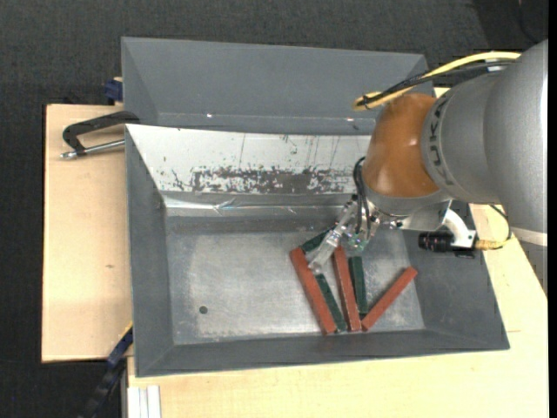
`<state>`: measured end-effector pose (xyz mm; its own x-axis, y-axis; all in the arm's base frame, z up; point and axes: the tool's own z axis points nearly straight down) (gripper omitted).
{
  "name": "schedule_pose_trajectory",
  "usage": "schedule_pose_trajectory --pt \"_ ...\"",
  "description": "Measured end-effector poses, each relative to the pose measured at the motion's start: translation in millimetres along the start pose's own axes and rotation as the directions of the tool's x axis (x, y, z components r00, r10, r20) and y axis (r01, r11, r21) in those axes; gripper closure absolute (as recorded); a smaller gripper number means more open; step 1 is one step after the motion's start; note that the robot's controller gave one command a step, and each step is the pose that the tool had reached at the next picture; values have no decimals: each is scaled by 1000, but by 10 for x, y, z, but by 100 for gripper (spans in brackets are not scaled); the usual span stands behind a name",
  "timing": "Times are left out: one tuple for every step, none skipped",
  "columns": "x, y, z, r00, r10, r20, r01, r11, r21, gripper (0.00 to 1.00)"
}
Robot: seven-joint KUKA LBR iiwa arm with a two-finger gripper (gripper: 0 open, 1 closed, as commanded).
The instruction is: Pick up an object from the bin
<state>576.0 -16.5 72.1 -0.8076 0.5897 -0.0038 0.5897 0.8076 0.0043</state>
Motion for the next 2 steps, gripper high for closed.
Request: schedule_pose_trajectory --pt "-25 22 -96 999 36 0 -36 999 2 0" --pt "92 324 -152 957 -291 0 291 957 1 0"
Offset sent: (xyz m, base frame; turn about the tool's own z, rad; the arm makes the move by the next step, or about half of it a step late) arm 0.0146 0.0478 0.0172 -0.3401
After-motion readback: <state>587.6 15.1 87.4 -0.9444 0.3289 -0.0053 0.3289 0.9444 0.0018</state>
